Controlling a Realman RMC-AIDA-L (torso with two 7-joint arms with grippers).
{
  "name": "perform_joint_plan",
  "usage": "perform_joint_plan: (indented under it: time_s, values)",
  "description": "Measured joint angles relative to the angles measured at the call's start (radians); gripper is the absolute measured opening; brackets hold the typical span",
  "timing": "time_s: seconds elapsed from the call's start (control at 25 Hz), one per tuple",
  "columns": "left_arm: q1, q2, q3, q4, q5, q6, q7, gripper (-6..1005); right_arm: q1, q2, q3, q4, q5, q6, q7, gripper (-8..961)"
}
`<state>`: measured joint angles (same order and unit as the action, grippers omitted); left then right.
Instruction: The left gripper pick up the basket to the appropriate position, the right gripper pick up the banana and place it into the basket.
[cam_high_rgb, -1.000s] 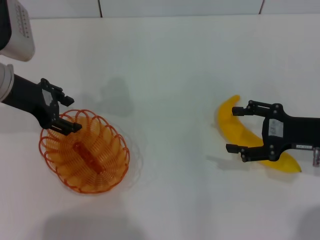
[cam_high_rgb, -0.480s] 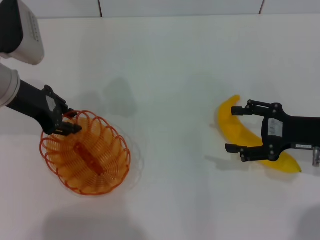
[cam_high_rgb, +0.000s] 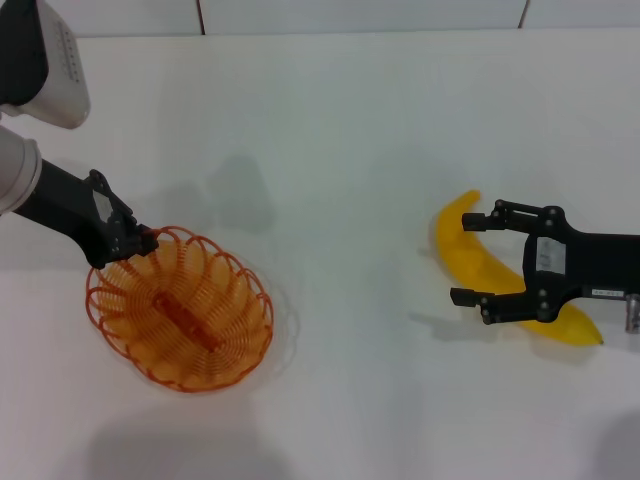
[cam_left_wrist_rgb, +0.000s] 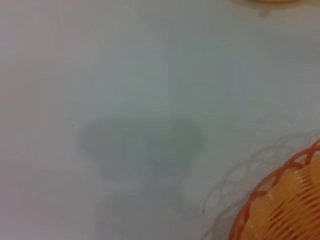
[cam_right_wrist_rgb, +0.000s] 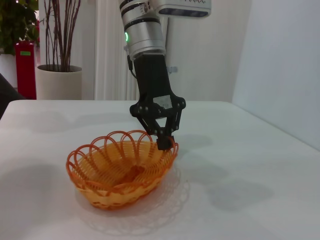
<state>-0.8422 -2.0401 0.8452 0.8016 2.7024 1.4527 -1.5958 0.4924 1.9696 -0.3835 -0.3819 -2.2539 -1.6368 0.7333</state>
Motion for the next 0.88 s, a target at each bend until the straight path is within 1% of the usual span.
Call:
perform_joint_plan:
  time_s: [0.2,0.72,0.88]
  values:
    - [0.000,0.000,0.000,0.001,0.000,0.000,0.000,64,0.000,0.000,0.000,0.000,0.001,0.000,0.000,865]
    - [0.002,-0.001,0.001,0.008,-0.010,0.000,-0.003,56,-0.001,0.000,0.000,0.000,0.001,0.000,0.000,861]
    - [0.005,0.000,-0.007,0.010,-0.035,0.025,-0.005,54,-0.005,-0.001,0.000,0.000,0.002,0.000,0.000,860]
